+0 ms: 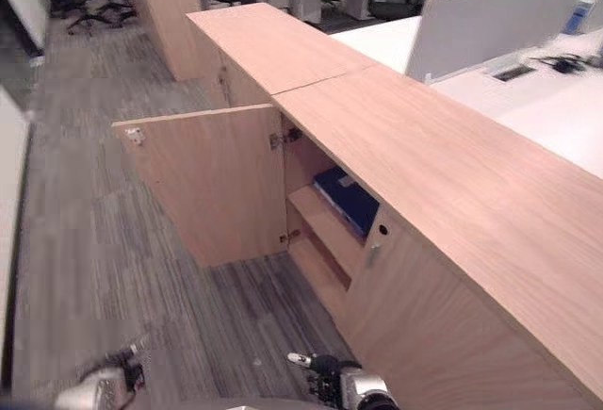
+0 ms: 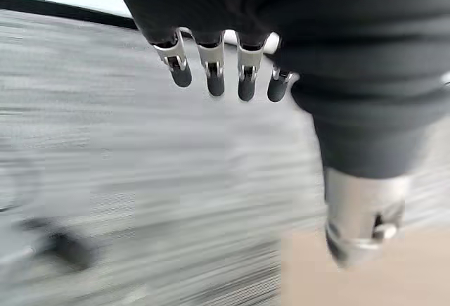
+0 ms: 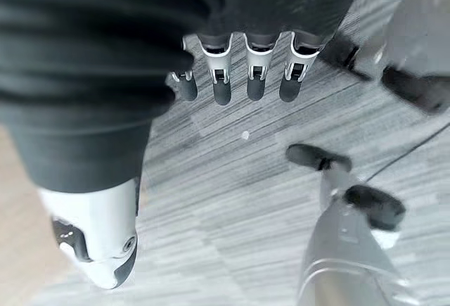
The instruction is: Put the empty folder in the office cabinet
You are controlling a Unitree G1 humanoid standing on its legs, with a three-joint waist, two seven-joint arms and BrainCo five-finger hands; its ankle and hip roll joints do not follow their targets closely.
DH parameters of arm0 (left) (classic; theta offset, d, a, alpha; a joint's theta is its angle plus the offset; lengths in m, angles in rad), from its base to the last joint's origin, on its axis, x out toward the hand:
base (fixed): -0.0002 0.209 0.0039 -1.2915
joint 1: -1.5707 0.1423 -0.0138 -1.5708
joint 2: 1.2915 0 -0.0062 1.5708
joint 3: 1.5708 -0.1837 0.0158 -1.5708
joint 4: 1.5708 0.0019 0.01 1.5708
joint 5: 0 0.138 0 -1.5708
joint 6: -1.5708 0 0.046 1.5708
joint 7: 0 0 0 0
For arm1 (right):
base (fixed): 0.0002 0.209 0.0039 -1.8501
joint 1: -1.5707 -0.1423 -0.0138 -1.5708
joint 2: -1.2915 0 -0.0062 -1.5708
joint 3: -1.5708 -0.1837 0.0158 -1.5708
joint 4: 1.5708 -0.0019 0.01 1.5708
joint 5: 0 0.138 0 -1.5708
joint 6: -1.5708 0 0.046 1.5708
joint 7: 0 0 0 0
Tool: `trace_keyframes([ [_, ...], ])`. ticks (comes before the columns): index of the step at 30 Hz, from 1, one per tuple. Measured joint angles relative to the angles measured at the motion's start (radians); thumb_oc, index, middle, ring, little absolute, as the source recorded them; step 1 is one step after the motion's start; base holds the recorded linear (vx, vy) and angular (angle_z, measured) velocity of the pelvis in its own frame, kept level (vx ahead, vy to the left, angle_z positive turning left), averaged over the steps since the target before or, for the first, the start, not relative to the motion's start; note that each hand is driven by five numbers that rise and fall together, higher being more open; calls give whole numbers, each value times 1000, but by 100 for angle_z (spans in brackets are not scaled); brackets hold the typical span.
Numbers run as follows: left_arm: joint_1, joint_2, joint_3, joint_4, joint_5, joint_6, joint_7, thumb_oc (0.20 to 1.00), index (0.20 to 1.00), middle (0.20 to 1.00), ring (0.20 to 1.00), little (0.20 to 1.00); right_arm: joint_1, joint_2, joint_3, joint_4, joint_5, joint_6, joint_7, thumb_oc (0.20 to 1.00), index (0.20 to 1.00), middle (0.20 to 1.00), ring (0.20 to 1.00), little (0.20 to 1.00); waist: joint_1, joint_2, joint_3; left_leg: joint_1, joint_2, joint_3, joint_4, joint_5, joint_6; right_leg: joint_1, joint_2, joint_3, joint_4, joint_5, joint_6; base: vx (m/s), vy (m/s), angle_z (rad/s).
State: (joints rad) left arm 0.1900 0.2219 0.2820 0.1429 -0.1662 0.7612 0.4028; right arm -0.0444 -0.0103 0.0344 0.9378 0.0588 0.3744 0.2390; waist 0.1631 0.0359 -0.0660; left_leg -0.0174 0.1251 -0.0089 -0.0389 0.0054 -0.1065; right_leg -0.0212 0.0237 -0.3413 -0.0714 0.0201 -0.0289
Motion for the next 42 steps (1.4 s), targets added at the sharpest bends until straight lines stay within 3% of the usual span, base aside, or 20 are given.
trace_keyframes([
  [1, -169, 41, -4, -9, 3, 35, -12, 1000, 1000, 1000, 1000, 1000, -15, -24, -7, -23, -1, 7, 0, 1000, 1000, 1000, 1000, 1000, -28, -36, 34, -141, 9, 165, 135, 0, -12, -44, -46, -73, 26, -21, -43, 38, 47, 142],
  [2, -199, 57, 0, -37, 10, 35, -19, 1000, 1000, 1000, 1000, 1000, -24, -25, -10, -25, -1, 12, 0, 1000, 1000, 1000, 1000, 1000, -11, -58, 44, -158, 24, 247, 187, -14, 5, -60, -59, -71, 28, -21, -44, 88, 69, 124],
  [3, -185, 68, 16, -80, 19, 50, -25, 1000, 1000, 1000, 1000, 1000, -34, -18, -11, -25, 0, 20, 1, 1000, 1000, 1000, 1000, 1000, -13, -73, 47, -151, 30, 264, 197, -20, 12, -56, -66, -67, 29, -21, -44, 77, 86, -1],
  [4, -177, 71, 47, -137, 23, 68, -28, 1000, 1000, 1000, 1000, 1000, -35, -7, -32, -27, 0, 22, 0, 1000, 1000, 1000, 1000, 1000, -23, -85, 54, -103, 31, 233, 164, -11, -1, -28, -70, -62, 20, -21, -43, 67, 102, -3],
  [7, -151, 70, 40, -175, 26, 71, -36, 1000, 1000, 1000, 1000, 1000, -13, -13, -43, -27, 0, 23, -1, 1000, 1000, 1000, 1000, 1000, -40, -47, 27, 2, 48, 164, 53, 0, -12, 0, -57, -58, 23, -29, -10, 55, 122, -2],
  [9, -155, 65, 37, -194, 18, 70, -29, 1000, 1000, 1000, 1000, 1000, 7, -16, -51, -21, 1, 20, -1, 1000, 1000, 1000, 1000, 1000, -46, -17, 11, 13, 66, 166, 1, -5, -18, 0, -39, -68, 13, -16, 10, 46, 172, 7],
  [13, -211, 92, 34, -238, 12, 60, 19, 1000, 1000, 1000, 1000, 1000, 42, 18, -85, 45, 2, 20, 1, 1000, 1000, 1000, 1000, 1000, -45, -70, -10, -14, 28, 134, -20, 10, -15, -10, -68, -101, -14, 7, 43, 98, 258, 28],
  [17, -242, 147, 34, -267, 18, 58, 1, 1000, 1000, 1000, 1000, 1000, 22, 2, -128, 122, 2, 8, -4, 1000, 1000, 1000, 1000, 1000, -43, -56, -17, -2, -3, 114, -32, 4, 2, -5, -95, -113, -16, 16, 54, 182, 367, 11],
  [21, -284, 169, 32, -264, 18, 63, -32, 1000, 1000, 1000, 1000, 1000, -3, -45, -171, 201, 4, -6, -17, 1000, 1000, 1000, 1000, 1000, -47, -5, -21, 44, -38, 124, -49, -10, 25, 23, -128, -99, -15, 22, 75, 214, 404, -9],
  [22, -325, 179, 33, -260, 18, 64, -41, 1000, 1000, 1000, 1000, 1000, 2, -68, -170, 208, 9, -19, -26, 1000, 1000, 1000, 1000, 1000, -48, 12, -33, 71, -59, 128, -48, -19, 41, 44, -153, -82, -10, 19, 99, 128, 363, -17],
  [24, -352, 183, 25, -259, 19, 60, -42, 1000, 1000, 1000, 1000, 1000, 4, -79, -174, 214, 11, -23, -29, 1000, 1000, 1000, 1000, 1000, -55, 22, -43, 83, -75, 129, -49, -28, 52, 42, -172, -74, 9, 10, 115, 74, 300, -18],
  [26, -419, 204, -11, -213, 17, 60, -42, 1000, 1000, 1000, 1000, 1000, -14, -100, -204, 236, 33, -28, -38, 1000, 1000, 1000, 1000, 1000, -55, 37, -47, 91, -93, 150, -50, -36, 74, -15, -210, -44, 123, -25, 119, 32, 160, -21],
  [28, -466, 238, -18, -174, 18, 60, -43, 1000, 1000, 1000, 1000, 1000, -22, -97, -205, 242, 40, -38, -42, 1000, 1000, 1000, 1000, 1000, -69, 28, -51, 98, -106, 167, -49, -38, 81, -34, -237, -46, 168, -42, 116, 21, 38, -17],
  [31, -508, 334, -67, -122, 20, 58, -52, 1000, 1000, 1000, 1000, 1000, -28, -74, -206, 243, 40, -44, -39, 1000, 1000, 1000, 1000, 1000, -71, -3, -56, 90, -107, 200, -50, -40, 82, -87, -225, 11, 202, -50, 116, 64, -39, -40],
  [33, -546, 344, -88, -73, 31, 56, -68, 1000, 1000, 1000, 1000, 1000, -17, -68, -208, 238, 41, -51, -32, 1000, 1000, 1000, 1000, 1000, -74, -13, -53, 92, -87, 211, -50, -42, 81, -106, -178, 61, 191, -57, 117, 70, -61, -37],
  [34, -567, 343, -92, -47, 37, 56, -74, 1000, 1000, 1000, 1000, 1000, -20, -67, -211, 235, 42, -54, -27, 1000, 1000, 1000, 1000, 1000, -74, -13, -52, 90, -76, 212, -50, -42, 80, -122, -152, 79, 200, -66, 103, 103, -91, -2],
  [35, -596, 342, -109, -1, 36, 49, -102, 1000, 1000, 1000, 1000, 1000, -28, -63, -215, 237, 41, -57, -20, 1000, 1000, 1000, 1000, 1000, -102, -19, -49, 90, -60, 209, -50, -36, 67, -124, -110, 97, 161, -32, 57, 123, -138, 10],
  [37, -608, 337, -146, 24, 33, 43, -119, 1000, 1000, 1000, 1000, 1000, -30, -73, -236, 242, 41, -56, -22, 1000, 1000, 1000, 1000, 1000, -109, -16, -53, 100, -47, 205, -50, -35, 61, -83, -89, 87, 103, -15, 59, 91, -121, 9],
  [38, -632, 326, -154, 27, 30, 22, -131, 1000, 1000, 1000, 1000, 1000, -19, -85, -242, 243, 41, -56, -26, 1000, 1000, 1000, 1000, 1000, -110, -10, -52, 91, -34, 199, -50, -33, 54, -52, -64, 84, 29, 23, 45, 111, -132, -1],
  [42, -681, 321, -172, 79, 17, 1, -136, 1000, 1000, 1000, 1000, 1000, 5, -112, -262, 239, 42, -44, -34, 1000, 1000, 1000, 1000, 1000, -125, -6, -50, 100, -14, 192, -47, -23, 38, -15, -35, 80, -20, 47, 21, 123, -193, 2],
])
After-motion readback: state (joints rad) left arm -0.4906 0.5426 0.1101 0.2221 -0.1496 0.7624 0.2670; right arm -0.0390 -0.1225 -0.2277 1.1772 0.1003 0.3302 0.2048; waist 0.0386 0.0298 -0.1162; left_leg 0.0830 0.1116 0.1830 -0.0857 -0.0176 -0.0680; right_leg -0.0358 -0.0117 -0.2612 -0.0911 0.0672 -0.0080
